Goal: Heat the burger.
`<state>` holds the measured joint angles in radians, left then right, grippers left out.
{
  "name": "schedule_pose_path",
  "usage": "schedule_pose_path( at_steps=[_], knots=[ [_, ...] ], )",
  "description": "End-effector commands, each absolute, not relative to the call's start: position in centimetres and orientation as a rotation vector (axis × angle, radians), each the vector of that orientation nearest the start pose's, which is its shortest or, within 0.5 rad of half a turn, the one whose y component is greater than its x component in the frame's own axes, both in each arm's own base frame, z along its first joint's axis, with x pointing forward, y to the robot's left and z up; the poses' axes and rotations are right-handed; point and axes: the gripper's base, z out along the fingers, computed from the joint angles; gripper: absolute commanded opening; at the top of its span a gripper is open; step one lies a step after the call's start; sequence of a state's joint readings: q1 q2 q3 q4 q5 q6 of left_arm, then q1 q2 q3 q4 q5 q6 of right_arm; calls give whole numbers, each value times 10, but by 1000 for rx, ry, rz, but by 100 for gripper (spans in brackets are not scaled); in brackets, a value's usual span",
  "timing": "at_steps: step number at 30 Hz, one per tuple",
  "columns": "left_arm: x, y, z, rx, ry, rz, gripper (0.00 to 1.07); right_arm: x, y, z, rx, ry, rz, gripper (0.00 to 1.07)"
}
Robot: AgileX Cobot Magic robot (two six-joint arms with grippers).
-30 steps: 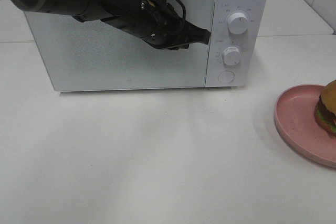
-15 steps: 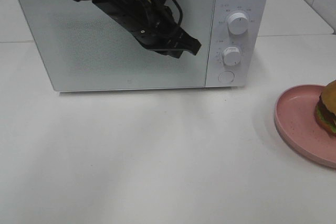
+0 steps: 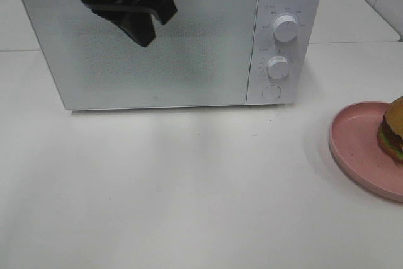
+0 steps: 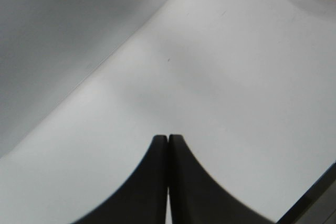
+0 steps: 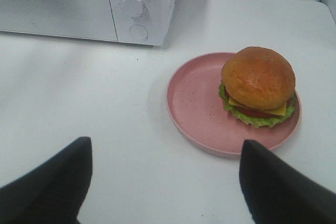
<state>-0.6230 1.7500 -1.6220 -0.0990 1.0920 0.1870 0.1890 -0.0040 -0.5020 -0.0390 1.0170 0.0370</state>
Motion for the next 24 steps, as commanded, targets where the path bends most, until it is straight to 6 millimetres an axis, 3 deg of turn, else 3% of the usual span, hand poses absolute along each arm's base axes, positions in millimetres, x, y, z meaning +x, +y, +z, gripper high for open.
schedule_pose_path(
  at_steps=[1,7,10,15,17,21,24],
  knots=[
    [298,-213,336,1016,2543,-172,0,-7,-4,282,-155,1950,93,73],
    [301,-178,341,890,2681,-90,0,-7,-4,282,-155,1950,93,73],
    [312,-148,347,732,2720,-138,0,-7,-4,282,-155,1950,93,73],
    [315,-120,356,601,2729,-174,0,-7,-4,282,-155,1950,93,73],
    [312,-95,357,511,2748,-149,0,-7,-4,282,-155,1950,93,73],
    [299,-73,357,439,2764,-122,0,-7,-4,282,-155,1950,93,73],
    [274,-53,352,370,2797,-105,0,-7,-4,282,-155,1950,93,73]
  ],
)
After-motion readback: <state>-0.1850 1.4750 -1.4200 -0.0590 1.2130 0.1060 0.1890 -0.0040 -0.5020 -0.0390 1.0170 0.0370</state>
